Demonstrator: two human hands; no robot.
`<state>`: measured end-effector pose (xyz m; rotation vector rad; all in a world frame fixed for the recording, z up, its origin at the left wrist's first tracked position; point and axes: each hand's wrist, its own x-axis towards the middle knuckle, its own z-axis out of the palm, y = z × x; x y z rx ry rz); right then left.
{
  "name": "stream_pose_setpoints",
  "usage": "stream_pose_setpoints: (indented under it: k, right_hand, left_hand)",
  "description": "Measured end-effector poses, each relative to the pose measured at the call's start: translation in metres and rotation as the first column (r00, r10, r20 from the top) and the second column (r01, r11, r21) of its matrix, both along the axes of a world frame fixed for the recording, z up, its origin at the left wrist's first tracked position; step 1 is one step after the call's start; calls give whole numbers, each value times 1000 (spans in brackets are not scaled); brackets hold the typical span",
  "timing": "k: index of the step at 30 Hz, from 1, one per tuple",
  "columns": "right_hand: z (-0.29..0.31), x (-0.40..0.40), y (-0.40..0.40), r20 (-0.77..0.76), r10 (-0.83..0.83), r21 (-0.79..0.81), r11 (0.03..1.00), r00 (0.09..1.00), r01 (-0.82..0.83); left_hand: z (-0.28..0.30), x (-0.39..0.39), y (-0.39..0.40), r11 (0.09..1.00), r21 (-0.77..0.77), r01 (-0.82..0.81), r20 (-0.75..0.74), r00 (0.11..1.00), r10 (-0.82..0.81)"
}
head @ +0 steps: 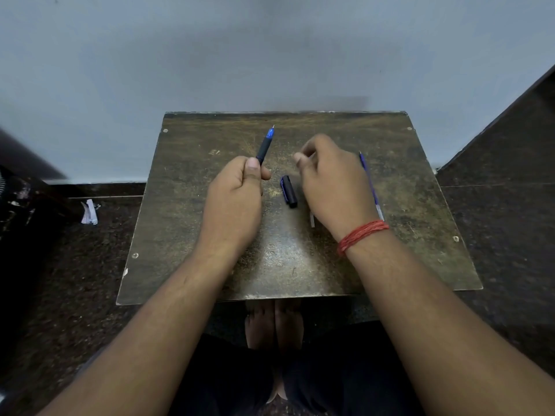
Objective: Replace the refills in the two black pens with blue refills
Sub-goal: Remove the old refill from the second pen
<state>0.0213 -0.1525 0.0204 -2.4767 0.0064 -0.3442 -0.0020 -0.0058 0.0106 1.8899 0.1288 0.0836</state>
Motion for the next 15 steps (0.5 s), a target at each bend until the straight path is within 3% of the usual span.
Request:
stream_pose_setpoints:
  k: [4,8,12,15]
  right_hand:
    - [5,1,-9,-47,-34,316,948,998,47]
    - [6,1,-13,-137,73,556,831,988,15]
    - [5,0,-12,-151,173,749,663,973,-1]
    - [4,1,-12,-179,156,843,533,971,70]
  left_hand:
    - [1,-3,-3,997,38,72,-4,997,-72]
    - [0,-5,-7,983,97,153,-12,988,-153]
    - [1,-6,-9,957,170,233,7,971,-238]
    - [1,-7,-10,960,183,213,32,975,-222]
